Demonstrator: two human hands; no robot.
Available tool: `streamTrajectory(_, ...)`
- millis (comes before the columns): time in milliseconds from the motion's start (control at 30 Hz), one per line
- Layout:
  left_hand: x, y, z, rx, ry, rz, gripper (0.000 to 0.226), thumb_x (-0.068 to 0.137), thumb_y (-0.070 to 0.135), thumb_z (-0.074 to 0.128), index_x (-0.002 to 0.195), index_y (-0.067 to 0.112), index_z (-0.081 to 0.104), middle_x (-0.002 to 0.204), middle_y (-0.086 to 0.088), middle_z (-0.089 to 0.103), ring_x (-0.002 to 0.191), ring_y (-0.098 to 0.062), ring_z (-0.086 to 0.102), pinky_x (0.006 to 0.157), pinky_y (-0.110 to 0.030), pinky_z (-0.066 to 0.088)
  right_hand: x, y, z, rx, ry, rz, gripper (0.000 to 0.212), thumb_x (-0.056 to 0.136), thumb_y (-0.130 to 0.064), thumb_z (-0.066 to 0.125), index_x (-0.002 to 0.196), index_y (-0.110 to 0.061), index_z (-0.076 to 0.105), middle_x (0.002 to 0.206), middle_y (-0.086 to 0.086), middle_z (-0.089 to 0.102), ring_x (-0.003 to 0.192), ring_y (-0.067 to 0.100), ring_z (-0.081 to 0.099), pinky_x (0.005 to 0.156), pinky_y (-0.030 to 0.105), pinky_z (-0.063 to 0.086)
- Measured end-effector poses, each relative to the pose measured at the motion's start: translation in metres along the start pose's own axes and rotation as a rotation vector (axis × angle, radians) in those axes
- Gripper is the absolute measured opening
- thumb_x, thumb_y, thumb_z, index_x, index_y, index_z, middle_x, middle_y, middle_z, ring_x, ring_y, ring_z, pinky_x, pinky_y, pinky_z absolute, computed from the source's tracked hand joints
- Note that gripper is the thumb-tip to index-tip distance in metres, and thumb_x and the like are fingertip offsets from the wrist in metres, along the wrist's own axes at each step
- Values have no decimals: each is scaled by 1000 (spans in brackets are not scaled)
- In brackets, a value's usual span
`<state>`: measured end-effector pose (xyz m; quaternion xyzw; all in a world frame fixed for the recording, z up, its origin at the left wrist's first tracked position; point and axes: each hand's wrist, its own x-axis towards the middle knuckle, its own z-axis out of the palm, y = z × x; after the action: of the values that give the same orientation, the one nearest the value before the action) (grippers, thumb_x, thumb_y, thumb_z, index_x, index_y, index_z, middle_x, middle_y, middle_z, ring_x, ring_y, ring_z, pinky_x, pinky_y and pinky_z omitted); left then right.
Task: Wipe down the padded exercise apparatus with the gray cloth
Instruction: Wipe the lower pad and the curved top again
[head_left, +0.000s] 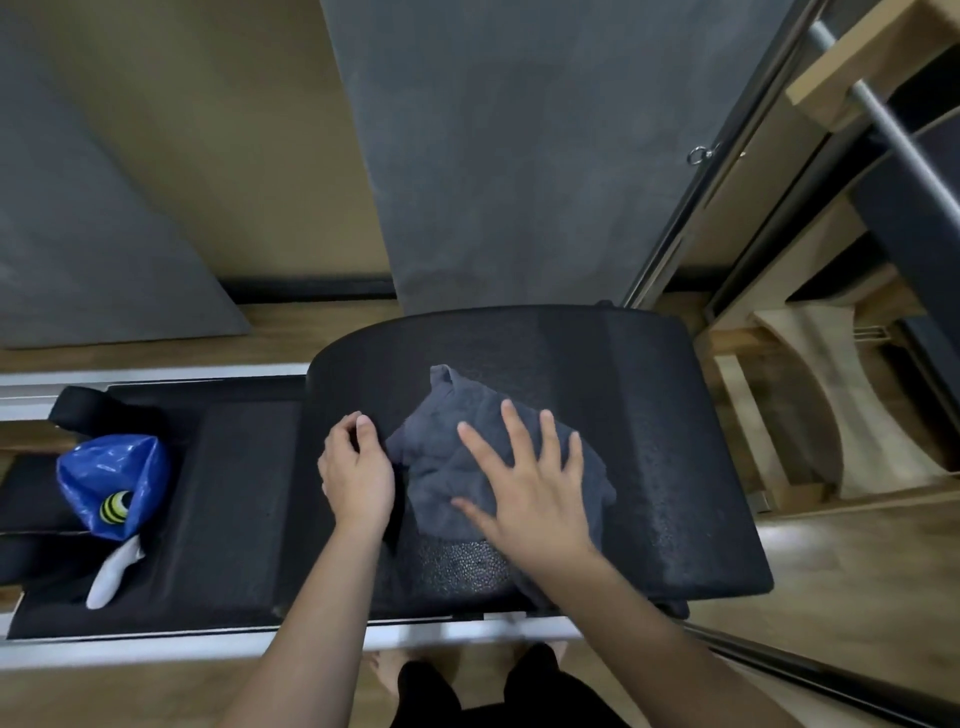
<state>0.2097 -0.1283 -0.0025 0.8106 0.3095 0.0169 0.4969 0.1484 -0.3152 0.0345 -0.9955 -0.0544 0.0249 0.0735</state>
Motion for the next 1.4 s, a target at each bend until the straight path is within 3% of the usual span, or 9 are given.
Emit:
streamTrajectory(167, -4, -2, -6, 12, -39, 12, 38, 102, 44, 38, 131, 26, 56, 139, 1, 54, 135, -23, 43, 115, -48, 31, 70, 62, -18, 29, 45, 225, 79, 87, -70, 51, 154, -41, 21, 162, 10, 23, 140, 48, 30, 109, 69, 28)
streamTrajectory(367, -8, -3, -7, 8, -60, 50, 39, 104, 40, 39, 135, 21, 54, 144, 2, 52, 137, -20, 40, 117, -43, 29, 102, 111, -26, 138, 35, 467, 94, 77, -81, 52, 154, -43, 13, 160, 10, 22, 135, 45, 33, 105, 66, 32)
streamTrajectory(533, -10, -3, -1, 81, -45, 73, 39, 104, 38, 38, 134, 19, 55, 149, 0, 47, 139, -24, 38, 118, -46, 27, 69, 80, -29, 39, 78, 370, 68, 86, -54, 60, 147, -38, 34, 136, 10, 43, 116, 38, 43, 93, 55, 40)
streamTrajectory(733, -8, 4, 5, 121, 17, 48, 41, 104, 40, 36, 132, 18, 56, 143, -4, 50, 135, -28, 41, 116, -51, 28, -44, 22, -7, 13, 108, -11, 68, 72, -50, 68, 136, -37, 50, 127, 8, 55, 96, 33, 54, 78, 50, 46)
streamTrajectory(867, -8, 7, 7, 160, 41, 57, 41, 104, 39, 37, 132, 16, 56, 142, -7, 51, 134, -31, 41, 115, -51, 28, -88, 36, -1, 17, 168, -153, 67, 68, -50, 62, 133, -37, 54, 125, 7, 61, 89, 31, 59, 74, 46, 47)
streamTrajectory(967, -10, 8, 10, 222, 53, 66, 41, 104, 38, 37, 131, 16, 58, 142, -9, 50, 134, -33, 41, 113, -51, 26, -68, 77, -9, 67, 122, 38, 79, 65, -61, 63, 139, -39, 47, 127, 6, 55, 97, 33, 57, 80, 49, 46)
streamTrajectory(1133, -14, 10, 11, 261, 57, 80, 40, 103, 37, 38, 133, 17, 56, 143, -9, 49, 134, -33, 40, 113, -50, 25, 3, 155, -19, 167, 71, 422, 89, 75, -70, 59, 151, -47, 19, 157, 6, 31, 130, 39, 40, 106, 55, 37)
streamTrajectory(1300, -16, 12, 13, 298, 64, 100, 40, 103, 37, 40, 134, 17, 55, 143, -10, 49, 134, -35, 40, 112, -52, 26, 69, 172, -20, 268, 71, 707, 77, 83, -60, 56, 150, -42, 24, 146, 8, 40, 123, 41, 44, 99, 54, 37)
streamTrajectory(1400, -16, 11, 15, 321, 69, 107, 41, 102, 37, 41, 135, 15, 54, 142, -14, 49, 132, -38, 41, 110, -54, 28, 65, 141, -21, 199, 112, 632, 70, 85, -55, 57, 148, -40, 31, 143, 7, 43, 117, 39, 45, 94, 52, 35)
